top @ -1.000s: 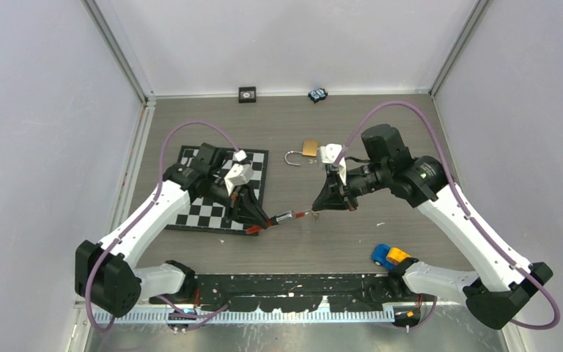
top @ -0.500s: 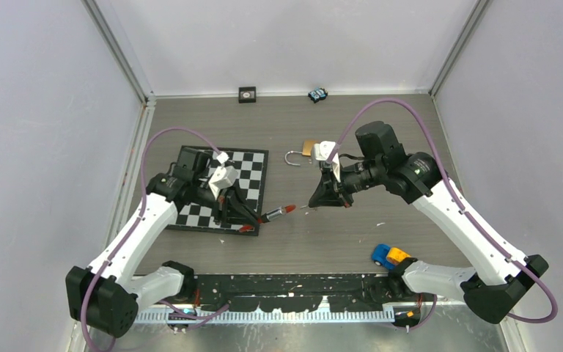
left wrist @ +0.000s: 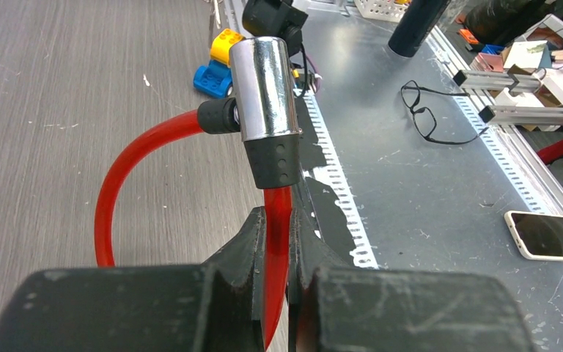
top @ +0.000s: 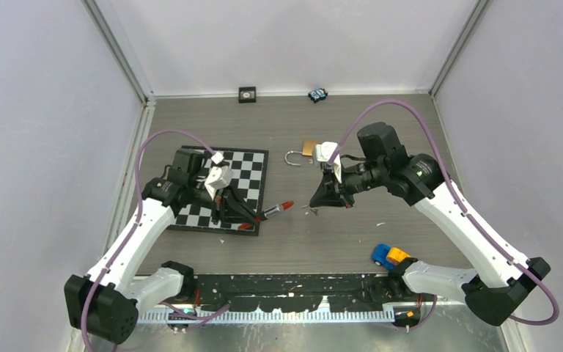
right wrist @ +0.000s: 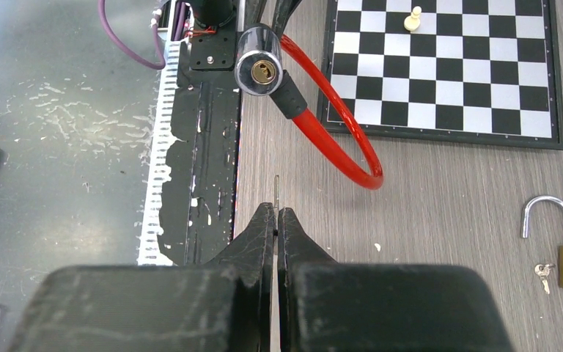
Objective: Unlock with the key
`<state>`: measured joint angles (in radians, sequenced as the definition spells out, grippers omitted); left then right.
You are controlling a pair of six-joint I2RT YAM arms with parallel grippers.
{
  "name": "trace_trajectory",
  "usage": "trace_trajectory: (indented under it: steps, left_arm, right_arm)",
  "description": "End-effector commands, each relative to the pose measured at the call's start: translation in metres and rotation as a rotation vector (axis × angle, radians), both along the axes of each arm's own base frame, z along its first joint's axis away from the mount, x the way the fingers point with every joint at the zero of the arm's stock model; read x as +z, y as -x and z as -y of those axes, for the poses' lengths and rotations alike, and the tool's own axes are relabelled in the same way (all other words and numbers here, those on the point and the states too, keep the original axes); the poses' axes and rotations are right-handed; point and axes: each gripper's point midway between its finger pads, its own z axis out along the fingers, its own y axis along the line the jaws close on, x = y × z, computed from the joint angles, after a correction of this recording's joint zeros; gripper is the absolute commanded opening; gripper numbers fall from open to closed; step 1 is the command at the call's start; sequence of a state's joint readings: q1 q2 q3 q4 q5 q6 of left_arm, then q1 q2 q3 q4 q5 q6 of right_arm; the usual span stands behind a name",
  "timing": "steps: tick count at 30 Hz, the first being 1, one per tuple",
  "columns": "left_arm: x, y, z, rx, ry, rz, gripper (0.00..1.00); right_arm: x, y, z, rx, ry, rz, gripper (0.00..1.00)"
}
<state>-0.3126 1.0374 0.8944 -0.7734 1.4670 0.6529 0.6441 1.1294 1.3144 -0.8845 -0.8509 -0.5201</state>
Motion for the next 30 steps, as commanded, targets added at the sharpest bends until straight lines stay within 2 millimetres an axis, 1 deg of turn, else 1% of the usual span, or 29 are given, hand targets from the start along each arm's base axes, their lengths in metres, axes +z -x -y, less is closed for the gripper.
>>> trace_trajectory:
  steps: [1, 6, 11, 18, 24, 30]
  left_arm:
    - [0.015, 0.003, -0.003, -0.018, 0.071, 0.052, 0.0]
    - [0.014, 0.003, -0.002, -0.029, 0.079, 0.023, 0.0]
    - [0.016, 0.004, -0.002, -0.053, 0.102, -0.004, 0.0]
    - [0.017, 0.002, -0.001, -0.058, 0.099, -0.033, 0.0]
    - [0.02, 0.005, -0.001, -0.083, 0.119, -0.066, 0.0]
    - [0.018, 0.006, 0.0, -0.095, 0.12, -0.099, 0.0]
  right_arm:
    - [0.014, 0.001, 0.002, -0.004, -0.041, 0.05, 0.01]
    - [0.023, 0.004, 0.003, -0.005, -0.059, 0.057, 0.01]
    - [0.033, 0.001, 0.003, -0.02, -0.058, 0.073, 0.01]
    - [0.049, 0.002, -0.007, 0.023, -0.084, 0.03, 0.01]
    - [0.047, -0.001, -0.015, 0.028, -0.083, 0.01, 0.01]
    - [0.042, -0.001, -0.026, 0.046, -0.07, 0.013, 0.01]
